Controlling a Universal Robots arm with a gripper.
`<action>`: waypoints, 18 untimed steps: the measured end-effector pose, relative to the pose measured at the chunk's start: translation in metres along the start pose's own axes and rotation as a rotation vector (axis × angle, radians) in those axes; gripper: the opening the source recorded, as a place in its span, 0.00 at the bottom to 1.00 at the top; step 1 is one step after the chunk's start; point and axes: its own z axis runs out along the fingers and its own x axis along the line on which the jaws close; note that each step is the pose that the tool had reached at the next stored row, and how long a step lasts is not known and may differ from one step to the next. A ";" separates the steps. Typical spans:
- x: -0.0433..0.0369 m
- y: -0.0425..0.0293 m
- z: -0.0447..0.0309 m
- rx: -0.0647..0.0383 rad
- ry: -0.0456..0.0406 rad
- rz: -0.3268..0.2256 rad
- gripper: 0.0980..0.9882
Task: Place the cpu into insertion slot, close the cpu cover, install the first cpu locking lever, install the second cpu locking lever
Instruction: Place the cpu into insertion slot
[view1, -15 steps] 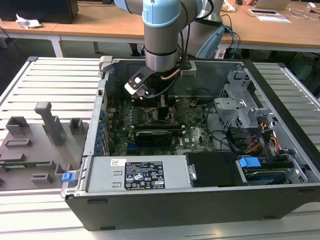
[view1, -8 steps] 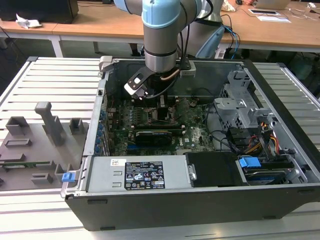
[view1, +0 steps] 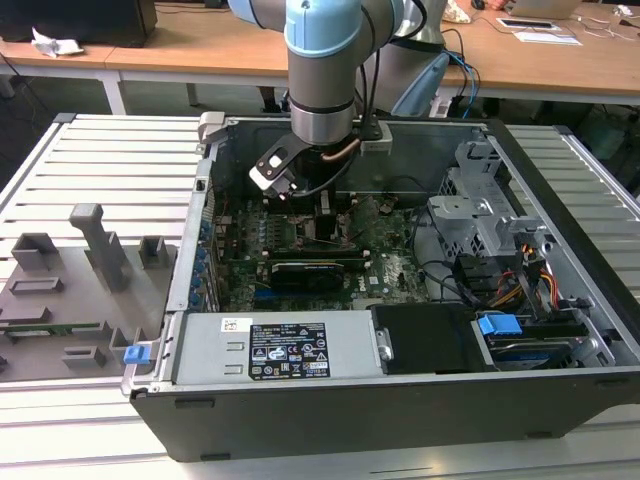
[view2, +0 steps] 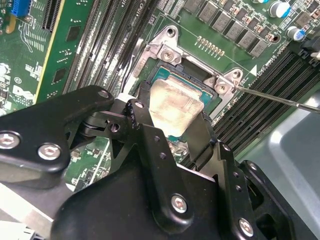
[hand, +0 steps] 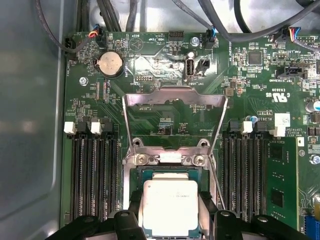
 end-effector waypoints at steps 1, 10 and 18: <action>0.0000 0.0001 0.0001 0.000 0.0002 0.000 0.48; 0.0000 -0.0014 0.0001 0.000 0.0001 0.000 0.57; 0.0000 -0.0011 0.0002 0.000 0.0001 0.000 0.48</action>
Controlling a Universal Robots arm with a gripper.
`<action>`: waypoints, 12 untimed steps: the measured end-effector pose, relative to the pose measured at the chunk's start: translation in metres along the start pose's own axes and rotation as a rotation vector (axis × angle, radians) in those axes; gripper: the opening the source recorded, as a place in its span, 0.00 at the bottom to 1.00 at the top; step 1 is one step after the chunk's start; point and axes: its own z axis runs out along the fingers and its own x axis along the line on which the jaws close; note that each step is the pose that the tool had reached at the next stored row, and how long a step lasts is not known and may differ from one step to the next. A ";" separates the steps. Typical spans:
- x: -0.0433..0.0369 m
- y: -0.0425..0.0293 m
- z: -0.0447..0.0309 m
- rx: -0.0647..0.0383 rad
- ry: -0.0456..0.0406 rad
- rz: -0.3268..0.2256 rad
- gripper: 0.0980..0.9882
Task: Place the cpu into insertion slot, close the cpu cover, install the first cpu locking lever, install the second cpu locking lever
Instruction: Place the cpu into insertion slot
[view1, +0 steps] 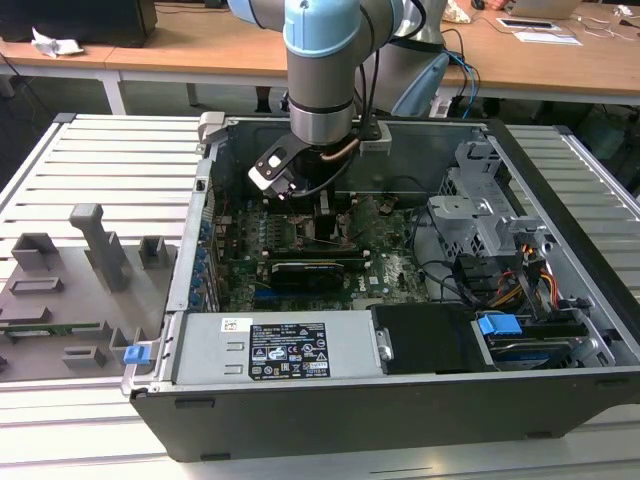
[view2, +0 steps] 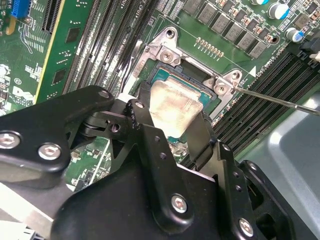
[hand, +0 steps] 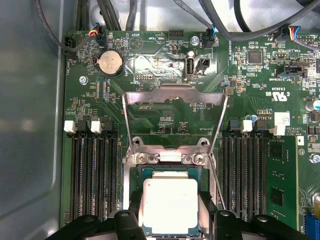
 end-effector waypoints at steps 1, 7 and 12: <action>0.0000 0.0000 0.0000 0.000 0.0000 0.000 0.48; 0.0000 0.0001 0.0000 0.000 0.0001 0.000 0.48; 0.0001 0.0006 -0.0015 0.000 -0.0032 0.002 0.48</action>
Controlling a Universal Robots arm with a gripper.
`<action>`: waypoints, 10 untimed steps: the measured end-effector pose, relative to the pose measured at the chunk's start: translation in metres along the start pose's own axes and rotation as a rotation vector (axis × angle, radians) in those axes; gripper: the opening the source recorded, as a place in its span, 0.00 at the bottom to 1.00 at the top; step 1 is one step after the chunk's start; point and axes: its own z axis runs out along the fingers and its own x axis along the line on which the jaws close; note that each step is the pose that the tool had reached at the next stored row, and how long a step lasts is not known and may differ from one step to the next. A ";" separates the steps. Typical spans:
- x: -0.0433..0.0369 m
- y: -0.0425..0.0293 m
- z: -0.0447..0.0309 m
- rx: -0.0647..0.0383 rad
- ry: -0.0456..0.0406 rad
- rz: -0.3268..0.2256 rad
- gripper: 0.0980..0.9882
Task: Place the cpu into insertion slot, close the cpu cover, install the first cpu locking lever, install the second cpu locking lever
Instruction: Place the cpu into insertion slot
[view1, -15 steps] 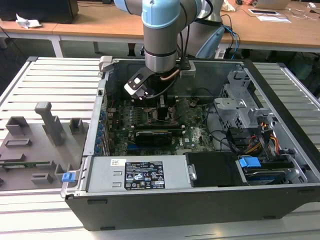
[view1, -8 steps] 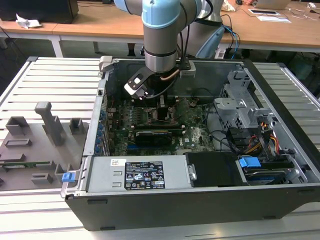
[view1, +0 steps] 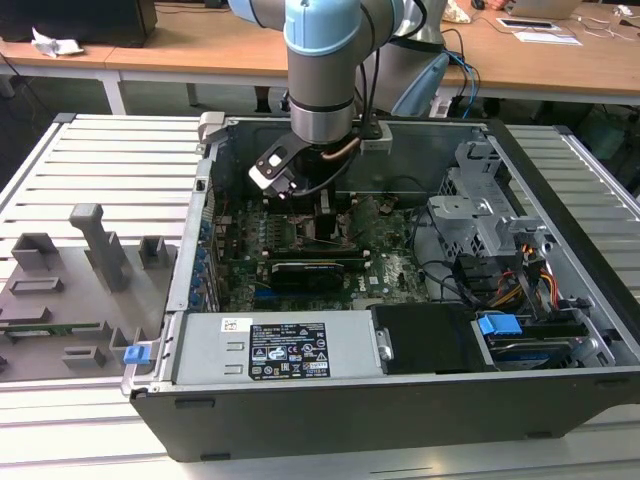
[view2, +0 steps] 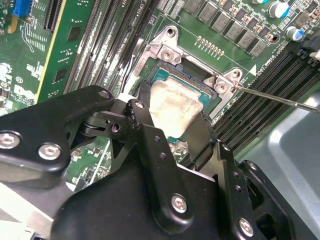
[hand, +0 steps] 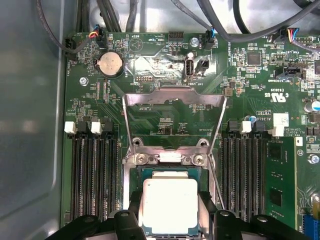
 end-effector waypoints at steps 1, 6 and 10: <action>0.0000 0.0000 -0.0001 0.000 -0.0037 0.005 0.48; 0.0000 -0.0020 -0.0002 0.000 -0.0062 0.014 0.48; 0.0001 -0.0021 0.0007 0.000 -0.0063 0.014 0.48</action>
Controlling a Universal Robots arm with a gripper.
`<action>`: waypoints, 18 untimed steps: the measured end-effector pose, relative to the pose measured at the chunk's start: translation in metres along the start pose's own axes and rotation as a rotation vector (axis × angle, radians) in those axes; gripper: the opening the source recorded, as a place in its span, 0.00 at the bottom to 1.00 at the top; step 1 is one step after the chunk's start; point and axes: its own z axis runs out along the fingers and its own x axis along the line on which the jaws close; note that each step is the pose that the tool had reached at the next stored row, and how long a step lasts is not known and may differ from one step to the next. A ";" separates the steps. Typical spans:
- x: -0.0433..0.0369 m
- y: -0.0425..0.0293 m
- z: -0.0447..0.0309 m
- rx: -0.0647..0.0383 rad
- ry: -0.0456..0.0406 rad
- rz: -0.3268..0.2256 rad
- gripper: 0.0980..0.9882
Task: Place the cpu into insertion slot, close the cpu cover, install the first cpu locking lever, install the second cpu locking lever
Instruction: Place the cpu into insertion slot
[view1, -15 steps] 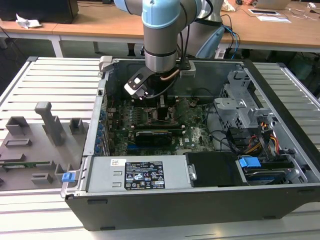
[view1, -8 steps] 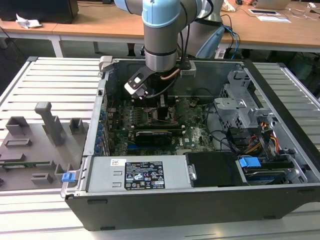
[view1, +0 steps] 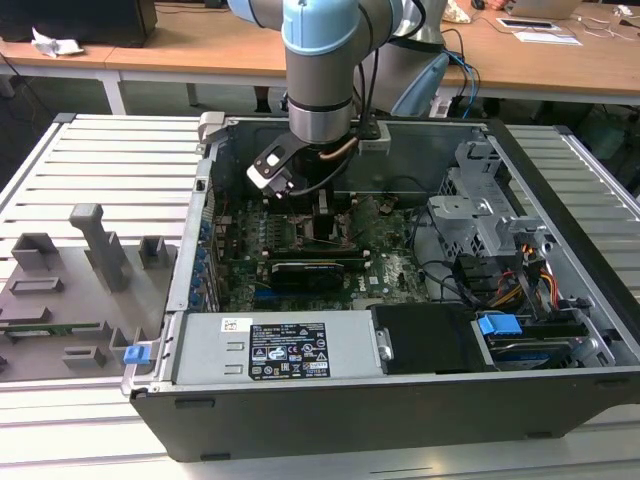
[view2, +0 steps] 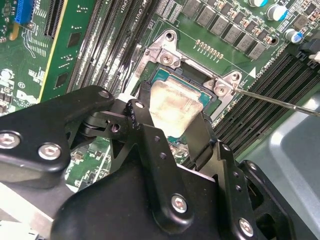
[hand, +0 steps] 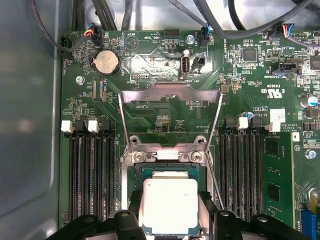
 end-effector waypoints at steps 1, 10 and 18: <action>0.0001 0.0000 0.0005 0.000 -0.0001 0.000 0.48; 0.0009 0.0002 0.0010 0.000 0.0001 0.000 0.56; 0.0039 0.0022 0.0007 0.000 -0.0005 0.000 0.56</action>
